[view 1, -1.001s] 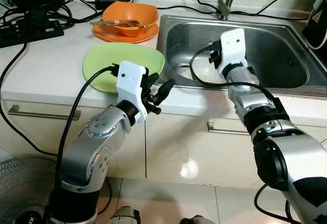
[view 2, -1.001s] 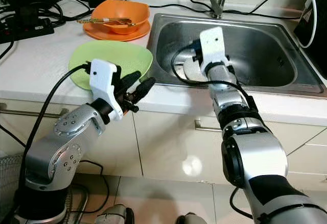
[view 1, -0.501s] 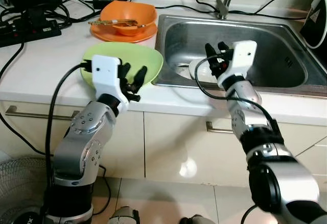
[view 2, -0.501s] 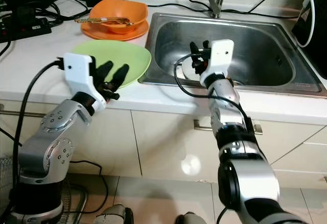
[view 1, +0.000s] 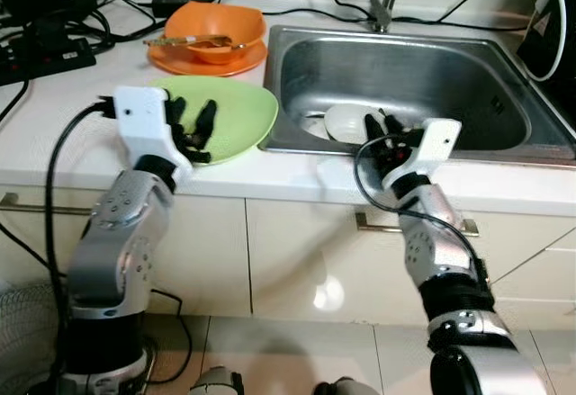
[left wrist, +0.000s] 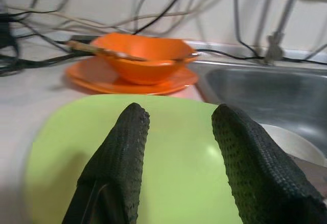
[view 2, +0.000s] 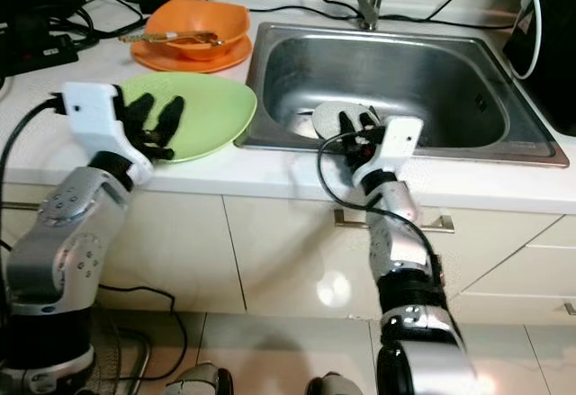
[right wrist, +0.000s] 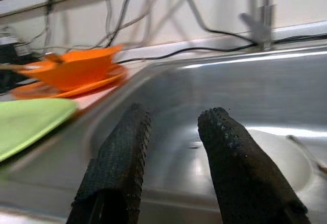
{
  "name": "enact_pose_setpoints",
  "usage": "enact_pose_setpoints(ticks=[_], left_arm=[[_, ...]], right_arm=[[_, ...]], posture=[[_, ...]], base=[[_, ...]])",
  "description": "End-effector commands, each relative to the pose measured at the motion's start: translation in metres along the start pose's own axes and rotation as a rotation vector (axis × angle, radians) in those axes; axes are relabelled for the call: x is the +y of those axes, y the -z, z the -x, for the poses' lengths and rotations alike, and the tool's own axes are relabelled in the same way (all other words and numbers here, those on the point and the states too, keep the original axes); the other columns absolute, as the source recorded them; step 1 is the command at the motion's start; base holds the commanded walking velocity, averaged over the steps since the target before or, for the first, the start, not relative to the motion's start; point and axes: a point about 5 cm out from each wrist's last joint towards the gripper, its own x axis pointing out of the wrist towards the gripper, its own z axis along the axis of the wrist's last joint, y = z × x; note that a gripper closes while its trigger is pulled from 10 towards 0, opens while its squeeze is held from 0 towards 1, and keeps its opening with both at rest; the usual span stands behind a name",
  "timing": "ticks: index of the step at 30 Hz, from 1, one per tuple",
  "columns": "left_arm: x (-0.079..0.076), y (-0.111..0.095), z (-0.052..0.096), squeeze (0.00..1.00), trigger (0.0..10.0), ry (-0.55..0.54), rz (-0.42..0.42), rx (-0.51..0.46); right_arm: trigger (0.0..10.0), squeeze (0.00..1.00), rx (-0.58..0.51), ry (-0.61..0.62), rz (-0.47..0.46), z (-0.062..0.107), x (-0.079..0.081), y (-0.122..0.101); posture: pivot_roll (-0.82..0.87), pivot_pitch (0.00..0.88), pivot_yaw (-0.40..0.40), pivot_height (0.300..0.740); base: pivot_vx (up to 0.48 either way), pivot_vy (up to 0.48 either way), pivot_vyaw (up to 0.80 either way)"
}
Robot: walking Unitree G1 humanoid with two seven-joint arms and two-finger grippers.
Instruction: Kitchen organization
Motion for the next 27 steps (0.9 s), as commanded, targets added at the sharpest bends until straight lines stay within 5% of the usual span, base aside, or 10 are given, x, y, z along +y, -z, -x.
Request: enact_pose_setpoints(ticks=[1,10,13,27], left_arm=[[0.005,-0.002,-0.001,0.00,10.0,-0.020,-0.004,-0.006],[0.029,0.001,0.007,0.00,10.0,-0.052,-0.004,0.062],[0.056,0.001,0.012,0.00,10.0,-0.206,0.084,0.087],[0.059,0.009,0.024,0.00,10.0,-0.119,0.259,0.193]], right_arm=[[10.0,0.00,0.035,-0.018,0.007,0.000,0.007,0.005],[10.0,0.00,0.039,-0.049,0.008,-0.011,0.019,-0.002],[10.0,0.00,0.039,-0.068,0.001,-0.012,0.025,-0.003],[10.0,0.00,0.075,-0.024,0.017,-0.008,0.012,0.003]], posture=[[0.08,0.093,-0.033,0.718],[0.09,0.080,-0.036,0.718],[0.10,0.076,-0.036,0.718],[0.10,0.077,-0.032,0.718]], base=[[0.000,0.000,0.00],[0.000,0.000,0.00],[0.000,0.000,0.00],[0.000,0.000,0.00]])
